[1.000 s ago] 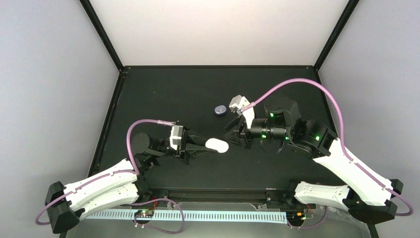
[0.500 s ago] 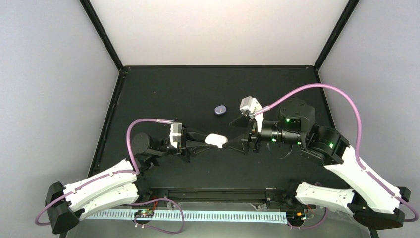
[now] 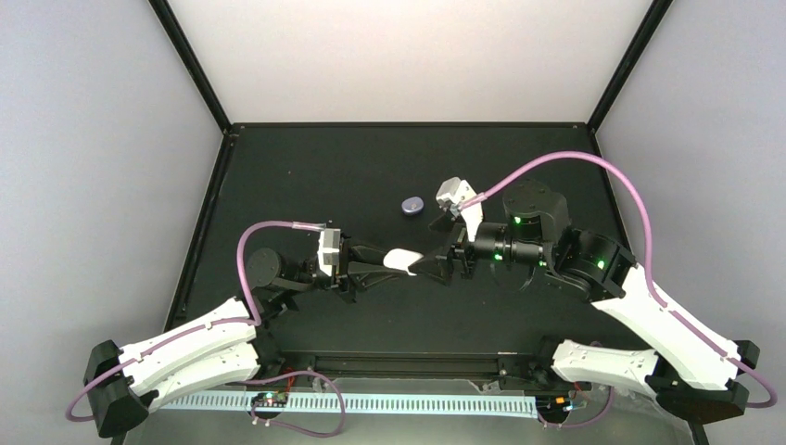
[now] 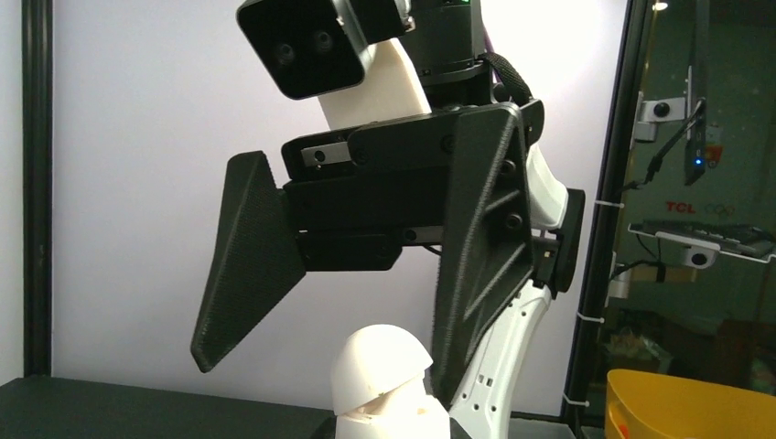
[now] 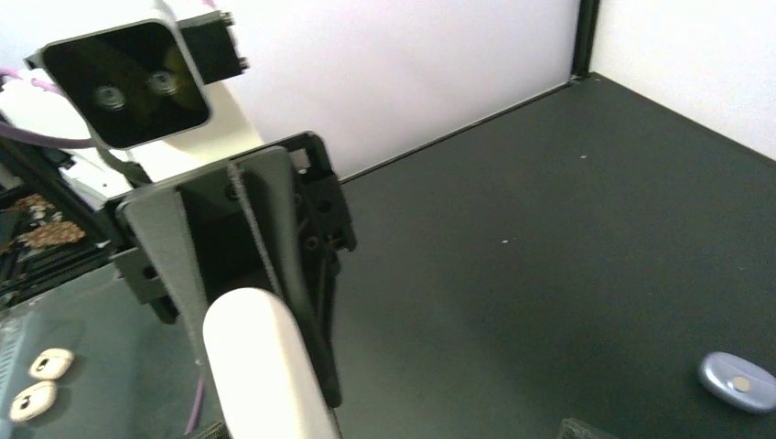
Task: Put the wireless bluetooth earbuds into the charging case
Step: Open the charging case.
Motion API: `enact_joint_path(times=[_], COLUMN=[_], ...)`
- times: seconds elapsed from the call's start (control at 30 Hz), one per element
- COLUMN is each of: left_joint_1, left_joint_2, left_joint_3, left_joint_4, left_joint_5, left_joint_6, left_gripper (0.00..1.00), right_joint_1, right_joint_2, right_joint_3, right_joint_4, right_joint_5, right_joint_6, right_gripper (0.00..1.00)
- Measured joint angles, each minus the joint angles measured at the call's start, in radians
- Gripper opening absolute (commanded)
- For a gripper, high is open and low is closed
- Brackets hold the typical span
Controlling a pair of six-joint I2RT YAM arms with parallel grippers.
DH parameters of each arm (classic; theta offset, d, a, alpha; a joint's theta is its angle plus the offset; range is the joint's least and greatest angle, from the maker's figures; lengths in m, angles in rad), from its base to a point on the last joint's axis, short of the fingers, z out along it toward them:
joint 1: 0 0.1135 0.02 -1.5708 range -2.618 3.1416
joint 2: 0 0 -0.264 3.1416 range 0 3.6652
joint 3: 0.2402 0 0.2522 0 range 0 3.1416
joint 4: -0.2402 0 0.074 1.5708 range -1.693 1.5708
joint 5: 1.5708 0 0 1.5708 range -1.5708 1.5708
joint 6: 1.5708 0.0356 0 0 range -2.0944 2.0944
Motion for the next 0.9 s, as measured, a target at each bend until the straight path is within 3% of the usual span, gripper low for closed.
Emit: enact_joint_path(times=[0.57, 0.9], left_joint_1=[0.005, 0.005], left_joint_2=[-0.006, -0.037], left_joint_3=[0.000, 0.000], left_joint_4=[-0.003, -0.026], left_joint_5=[0.044, 0.044], left_joint_6=[0.003, 0.005], left_gripper=[0.01, 0.01], right_joint_1=[0.002, 0.005], right_joint_2=[-0.029, -0.051], right_joint_3=[0.000, 0.016], right_joint_4=[0.003, -0.016], right_joint_5=[0.164, 0.151], right_joint_6=[0.057, 0.048], right_gripper=[0.91, 0.90])
